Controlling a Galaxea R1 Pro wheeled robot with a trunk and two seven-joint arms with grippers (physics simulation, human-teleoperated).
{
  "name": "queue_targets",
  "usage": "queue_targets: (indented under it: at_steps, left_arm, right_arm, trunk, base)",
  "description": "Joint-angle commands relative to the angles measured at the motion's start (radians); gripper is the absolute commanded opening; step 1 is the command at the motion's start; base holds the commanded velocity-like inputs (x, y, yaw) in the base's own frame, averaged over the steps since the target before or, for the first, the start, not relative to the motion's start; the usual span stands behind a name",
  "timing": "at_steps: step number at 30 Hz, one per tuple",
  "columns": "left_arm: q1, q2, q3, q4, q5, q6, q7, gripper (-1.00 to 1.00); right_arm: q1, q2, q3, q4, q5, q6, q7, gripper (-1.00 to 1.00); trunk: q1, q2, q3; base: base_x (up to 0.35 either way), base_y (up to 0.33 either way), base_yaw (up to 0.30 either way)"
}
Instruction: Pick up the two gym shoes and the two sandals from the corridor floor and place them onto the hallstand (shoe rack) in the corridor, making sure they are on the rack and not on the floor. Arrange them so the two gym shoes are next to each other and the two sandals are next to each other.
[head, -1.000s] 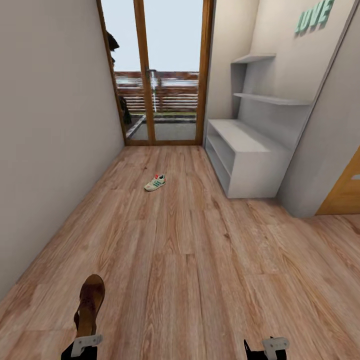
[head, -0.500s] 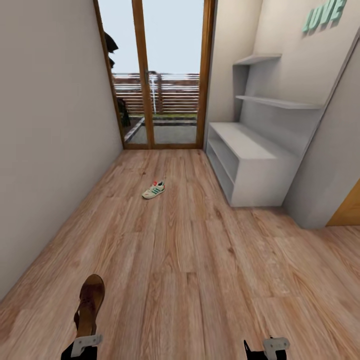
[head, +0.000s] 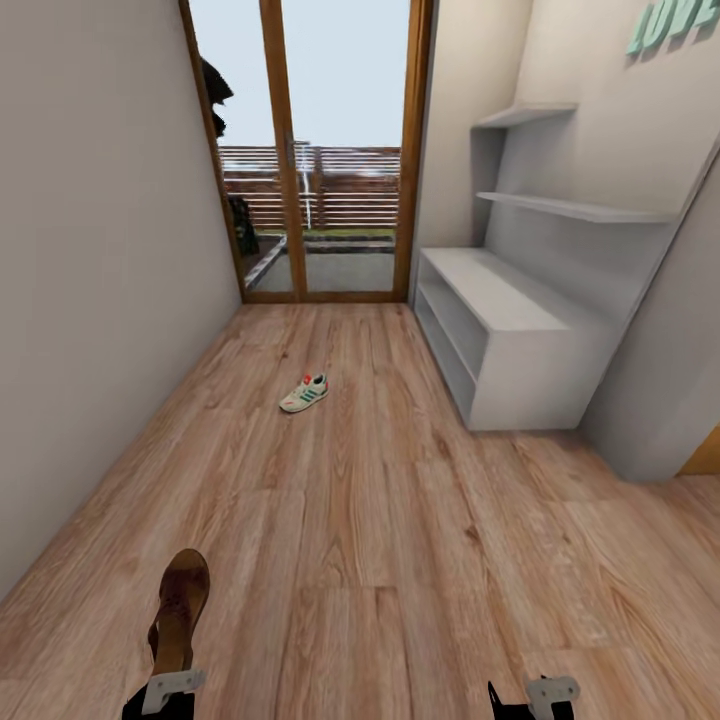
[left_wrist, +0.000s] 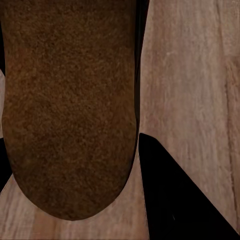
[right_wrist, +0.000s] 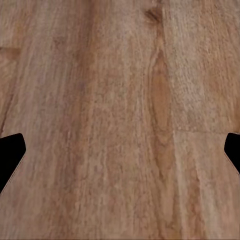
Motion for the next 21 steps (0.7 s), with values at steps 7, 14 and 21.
queue_targets:
  at_steps: [7,14,21]
  left_arm:
    - [0.000,0.000,0.000,0.001,0.005,-0.002,-0.002,-1.00]
    - [0.000,0.000,0.000,0.001,0.005,-0.002,-0.002,-1.00]
    - [0.000,0.000,0.000,0.001,0.005,-0.002,-0.002,-1.00]
  right_arm:
    - [-0.001,0.000,-0.006,0.001,0.010,-0.003,0.000,1.00]
    - [-0.001,0.001,-0.006,0.001,0.010,-0.003,0.000,1.00]
    - [-0.001,0.001,-0.006,0.001,0.010,-0.003,0.000,1.00]
  trunk:
    - [0.000,0.000,-0.001]
    - [0.000,0.000,-0.001]
    - [0.000,0.000,-0.001]
  base:
    - [0.340,0.000,0.000]
    - [0.340,0.000,0.000]
    - [0.340,0.000,0.000]
